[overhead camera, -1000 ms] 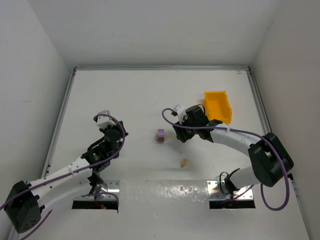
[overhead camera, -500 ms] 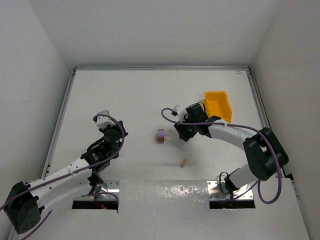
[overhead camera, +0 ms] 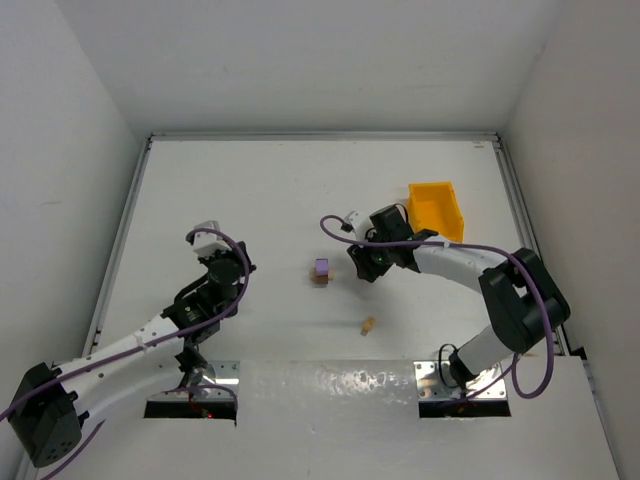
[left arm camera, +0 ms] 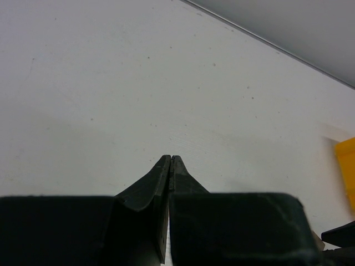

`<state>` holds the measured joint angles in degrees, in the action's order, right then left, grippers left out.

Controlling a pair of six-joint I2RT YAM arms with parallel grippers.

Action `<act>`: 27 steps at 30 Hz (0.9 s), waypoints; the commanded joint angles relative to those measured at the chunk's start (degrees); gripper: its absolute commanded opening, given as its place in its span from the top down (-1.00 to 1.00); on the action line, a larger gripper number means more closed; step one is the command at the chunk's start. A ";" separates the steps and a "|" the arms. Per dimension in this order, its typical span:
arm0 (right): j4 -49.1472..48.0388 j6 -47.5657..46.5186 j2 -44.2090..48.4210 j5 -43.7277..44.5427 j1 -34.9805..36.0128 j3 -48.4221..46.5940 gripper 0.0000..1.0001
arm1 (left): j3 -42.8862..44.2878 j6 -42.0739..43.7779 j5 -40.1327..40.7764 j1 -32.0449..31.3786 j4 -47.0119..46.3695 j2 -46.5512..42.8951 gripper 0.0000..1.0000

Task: Build the wood block tower

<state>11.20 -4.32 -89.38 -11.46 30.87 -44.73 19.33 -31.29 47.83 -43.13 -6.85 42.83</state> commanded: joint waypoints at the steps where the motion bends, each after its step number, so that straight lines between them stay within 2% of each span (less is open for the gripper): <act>1: -1.53 -0.08 -0.61 -1.81 -0.02 -2.47 0.14 | 1.32 0.61 0.68 -0.55 -1.67 0.15 1.00; 10: -0.57 -0.17 -2.55 0.04 -0.02 -3.43 0.11 | 1.32 0.53 0.77 -0.55 -1.85 0.68 1.00; 15: -0.74 -0.16 -2.90 0.39 -0.02 -3.61 0.16 | 1.32 0.53 0.68 -0.63 -1.85 0.68 1.00; 23: -0.39 0.36 -3.17 2.06 -0.02 -4.14 0.40 | 1.32 0.53 0.59 -0.55 -1.85 0.41 1.00; 27: -0.57 1.41 -2.12 2.76 -0.02 -4.05 0.45 | 1.41 0.53 0.51 -0.55 -1.76 0.50 1.00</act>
<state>11.29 -3.95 -92.66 -9.47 30.87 -46.85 19.33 -31.31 47.88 -43.13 -6.87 43.51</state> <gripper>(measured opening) 0.315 0.003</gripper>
